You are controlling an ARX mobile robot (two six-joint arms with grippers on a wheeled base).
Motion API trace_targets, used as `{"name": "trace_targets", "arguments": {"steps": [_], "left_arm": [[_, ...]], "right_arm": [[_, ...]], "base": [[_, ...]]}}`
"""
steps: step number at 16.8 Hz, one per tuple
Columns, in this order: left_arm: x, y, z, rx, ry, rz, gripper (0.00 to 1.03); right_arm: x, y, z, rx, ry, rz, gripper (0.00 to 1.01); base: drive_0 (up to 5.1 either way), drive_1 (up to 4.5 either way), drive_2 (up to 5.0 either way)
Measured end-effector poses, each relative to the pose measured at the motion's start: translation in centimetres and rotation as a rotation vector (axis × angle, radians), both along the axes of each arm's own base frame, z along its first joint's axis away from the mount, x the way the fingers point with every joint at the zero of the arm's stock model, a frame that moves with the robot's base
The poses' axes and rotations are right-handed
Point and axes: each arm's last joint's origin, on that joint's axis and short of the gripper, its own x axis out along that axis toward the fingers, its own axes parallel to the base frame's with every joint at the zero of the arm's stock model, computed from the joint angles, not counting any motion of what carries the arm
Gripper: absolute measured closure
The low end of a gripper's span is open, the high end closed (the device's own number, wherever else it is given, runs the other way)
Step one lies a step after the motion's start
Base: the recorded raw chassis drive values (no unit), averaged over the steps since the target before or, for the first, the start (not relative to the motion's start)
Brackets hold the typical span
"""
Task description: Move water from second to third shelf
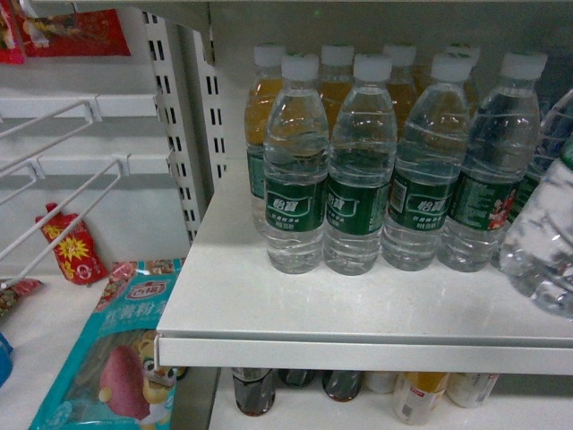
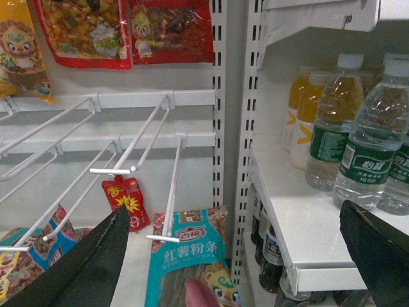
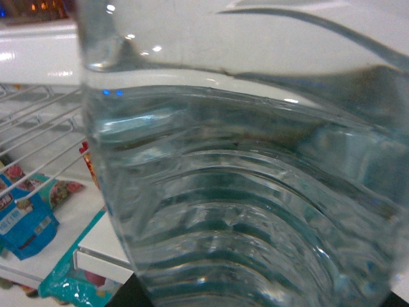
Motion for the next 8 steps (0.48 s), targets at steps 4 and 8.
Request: {"name": "trace_targets", "arguments": {"steps": [4,8], "left_arm": [[0.0,0.0,0.0,0.0,0.0,0.0,0.05],[0.0,0.0,0.0,0.0,0.0,0.0,0.05]], "right_arm": [[2.5,1.0,-3.1,-0.074,0.043,-0.032,0.61],[4.1,1.7,-5.7,-0.119,0.091,-0.078,0.61]], "base": [[-4.8,2.67,2.7],[-4.8,2.67,2.7]]}}
